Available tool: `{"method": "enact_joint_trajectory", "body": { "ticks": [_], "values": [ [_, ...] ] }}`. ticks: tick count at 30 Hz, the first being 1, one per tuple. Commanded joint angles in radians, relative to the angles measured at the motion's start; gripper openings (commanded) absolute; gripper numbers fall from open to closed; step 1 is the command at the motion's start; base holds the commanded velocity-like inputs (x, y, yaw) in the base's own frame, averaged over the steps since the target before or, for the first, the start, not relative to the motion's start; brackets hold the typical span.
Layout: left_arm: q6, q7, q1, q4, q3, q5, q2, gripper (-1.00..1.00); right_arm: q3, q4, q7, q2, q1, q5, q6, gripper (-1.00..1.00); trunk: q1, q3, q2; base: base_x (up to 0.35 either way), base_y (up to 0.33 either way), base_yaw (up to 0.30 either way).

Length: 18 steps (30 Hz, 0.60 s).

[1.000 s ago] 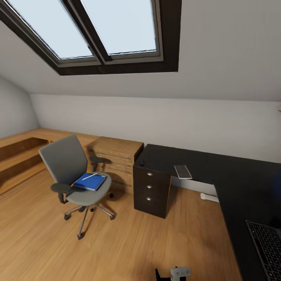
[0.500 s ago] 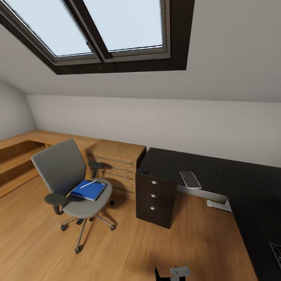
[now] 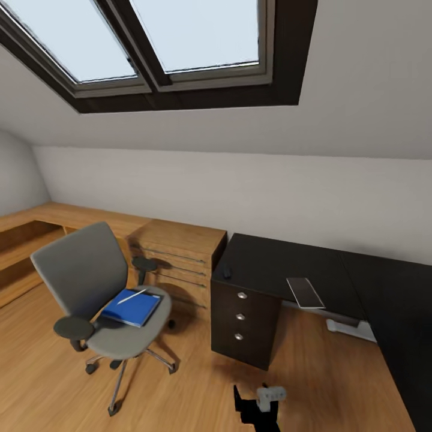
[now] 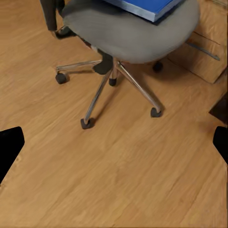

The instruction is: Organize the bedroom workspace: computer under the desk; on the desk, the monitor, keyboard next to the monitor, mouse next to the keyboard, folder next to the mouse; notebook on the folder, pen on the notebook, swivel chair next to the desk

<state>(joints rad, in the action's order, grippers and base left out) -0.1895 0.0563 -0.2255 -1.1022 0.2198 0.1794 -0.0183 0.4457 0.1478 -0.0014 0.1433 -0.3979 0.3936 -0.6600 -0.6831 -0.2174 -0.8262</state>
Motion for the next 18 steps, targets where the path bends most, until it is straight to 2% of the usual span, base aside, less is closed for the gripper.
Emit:
{"method": "enact_joint_trajectory", "body": {
  "ticks": [1,2,3,5,6,7,9,10,11,12,13,15,16,17,18],
  "values": [
    [0.010,0.002,0.000,-0.031,0.000,-0.005,-0.003,1.00,0.007,0.031,-0.003,-0.006,-0.001,0.011,-0.002,1.00,-0.001,-0.001,-0.001,0.328,0.001,0.000],
    [0.071,0.003,0.000,-0.118,-0.001,-0.034,-0.016,1.00,0.006,0.122,-0.020,-0.023,-0.001,0.012,0.009,1.00,-0.001,-0.001,-0.001,0.328,0.001,0.000],
    [0.260,0.005,0.000,-0.294,-0.008,-0.061,-0.051,1.00,0.003,0.277,-0.085,-0.048,-0.005,0.013,0.101,1.00,-0.001,-0.001,-0.001,0.328,0.000,0.000],
    [0.338,0.006,0.000,-0.358,-0.020,-0.066,-0.062,1.00,0.003,0.344,-0.122,-0.060,-0.007,0.013,0.167,1.00,-0.001,-0.001,-0.001,0.328,0.000,0.000],
    [0.402,0.008,-0.001,-0.409,-0.040,-0.069,-0.070,1.00,0.002,0.418,-0.163,-0.073,-0.009,0.013,0.244,1.00,-0.001,-0.001,-0.001,0.328,0.000,0.000],
    [0.426,0.008,-0.001,-0.430,-0.052,-0.070,-0.072,1.00,0.002,0.457,-0.185,-0.079,-0.009,0.013,0.285,1.00,-0.001,-0.001,-0.001,0.328,0.000,0.000],
    [0.490,0.013,0.019,-0.481,-0.087,-0.073,-0.079,1.00,-0.004,0.628,-0.272,-0.102,-0.015,0.013,0.456,1.00,-0.001,-0.001,-0.001,0.328,0.000,0.000],
    [0.516,0.017,0.048,-0.494,-0.096,-0.073,-0.080,1.00,-0.019,0.715,-0.319,-0.112,-0.021,0.013,0.544,1.00,-0.001,-0.001,-0.001,0.329,0.000,0.000],
    [0.533,0.019,0.065,-0.498,-0.099,-0.073,-0.081,1.00,-0.031,0.754,-0.341,-0.116,-0.025,0.013,0.586,1.00,-0.001,-0.001,-0.001,0.328,0.000,0.000],
    [0.606,0.023,0.116,-0.507,-0.106,-0.072,-0.082,1.00,-0.081,0.842,-0.392,-0.122,-0.045,0.014,0.703,1.00,-0.001,-0.001,-0.001,0.328,0.000,0.000],
    [0.666,0.025,0.153,-0.510,-0.108,-0.071,-0.082,1.00,-0.116,0.876,-0.414,-0.121,-0.067,0.015,0.776,1.00,-0.001,-0.001,-0.001,0.328,0.000,0.000],
    [0.745,0.027,0.204,-0.513,-0.109,-0.070,-0.082,1.00,-0.150,0.894,-0.432,-0.114,-0.117,0.015,0.866,1.00,-0.001,-0.001,-0.001,0.328,0.000,0.000],
    [0.763,0.027,0.219,-0.513,-0.110,-0.070,-0.082,1.00,-0.158,0.888,-0.436,-0.110,-0.136,0.015,0.888,1.00,-0.001,-0.001,-0.001,0.328,0.000,0.000],
    [0.800,0.028,0.250,-0.513,-0.110,-0.068,-0.081,1.00,-0.172,0.846,-0.443,-0.099,-0.193,0.017,0.933,1.00,-0.001,-0.001,-0.001,0.328,0.000,0.000],
    [0.810,0.025,0.272,-0.515,-0.110,-0.066,-0.082,1.00,-0.179,0.776,-0.445,-0.075,-0.247,0.016,0.964,1.00,-0.001,-0.001,-0.001,0.328,0.000,0.000]
  ]
}}
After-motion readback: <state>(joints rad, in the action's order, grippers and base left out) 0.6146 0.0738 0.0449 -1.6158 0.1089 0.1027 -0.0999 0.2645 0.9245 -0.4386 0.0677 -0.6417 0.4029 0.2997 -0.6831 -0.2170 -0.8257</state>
